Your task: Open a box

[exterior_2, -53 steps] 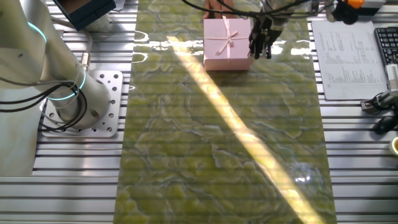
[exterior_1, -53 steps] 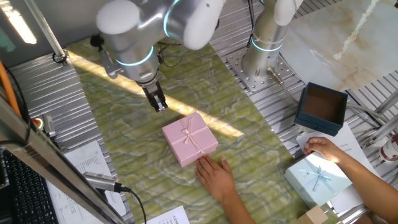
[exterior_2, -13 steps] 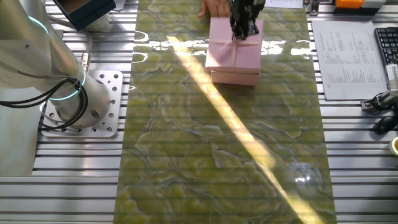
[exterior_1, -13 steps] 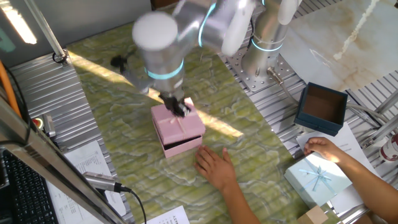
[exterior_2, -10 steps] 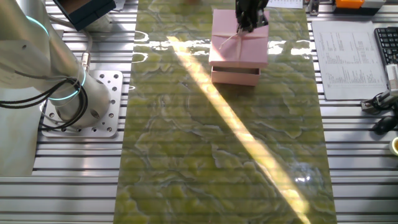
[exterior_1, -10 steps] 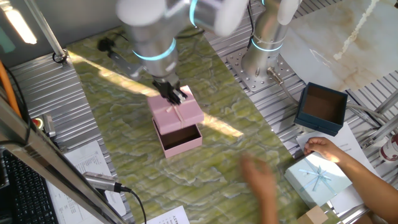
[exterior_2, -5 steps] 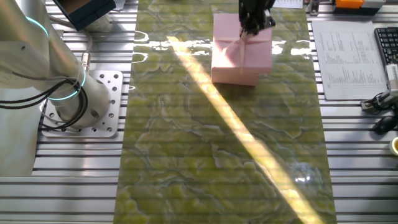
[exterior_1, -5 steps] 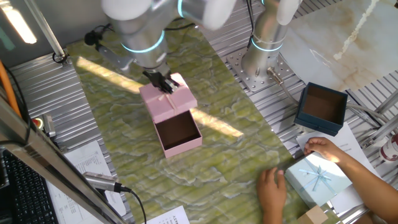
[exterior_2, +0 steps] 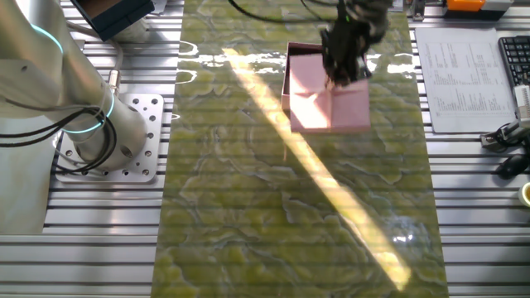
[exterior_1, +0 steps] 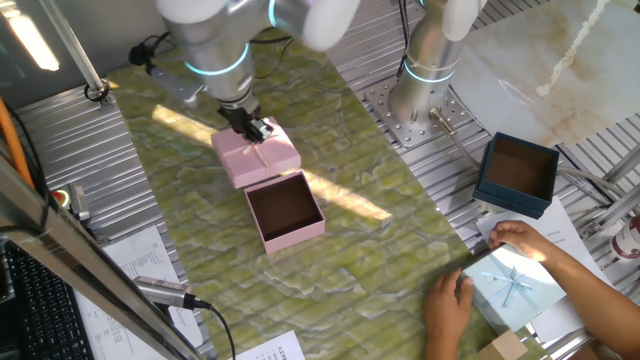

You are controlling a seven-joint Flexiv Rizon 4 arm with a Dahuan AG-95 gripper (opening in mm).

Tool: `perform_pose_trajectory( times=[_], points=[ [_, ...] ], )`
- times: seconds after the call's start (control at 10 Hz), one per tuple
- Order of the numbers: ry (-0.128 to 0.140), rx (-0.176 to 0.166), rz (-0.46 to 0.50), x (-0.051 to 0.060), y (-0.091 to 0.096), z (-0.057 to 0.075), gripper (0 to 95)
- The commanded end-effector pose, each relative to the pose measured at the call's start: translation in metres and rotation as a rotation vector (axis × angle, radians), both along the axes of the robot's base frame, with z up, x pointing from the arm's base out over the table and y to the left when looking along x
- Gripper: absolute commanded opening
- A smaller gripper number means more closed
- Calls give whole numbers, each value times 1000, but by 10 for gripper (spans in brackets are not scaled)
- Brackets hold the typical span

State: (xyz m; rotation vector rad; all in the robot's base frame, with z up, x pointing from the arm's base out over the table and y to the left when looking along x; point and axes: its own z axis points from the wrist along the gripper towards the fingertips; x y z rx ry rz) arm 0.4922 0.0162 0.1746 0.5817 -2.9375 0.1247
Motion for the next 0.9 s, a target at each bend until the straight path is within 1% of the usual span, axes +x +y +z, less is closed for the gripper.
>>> perform_pose_trajectory(
  times=[0.1,0.2,0.3,0.4,0.5,0.7,0.8,0.9],
  points=[
    [-10,-22,3,-4,-15,-9,0],
    [-14,-27,5,-5,-22,-14,0],
    [-18,-32,-3,-5,-23,-17,0],
    [-18,-48,-6,-4,-23,-23,0],
    [-23,-56,-8,-2,-23,-30,0],
    [-24,-63,-6,-1,-23,-34,0],
    [-19,-82,2,-2,-24,-36,0],
    [-24,-86,8,-4,-24,-36,0]
  ],
)
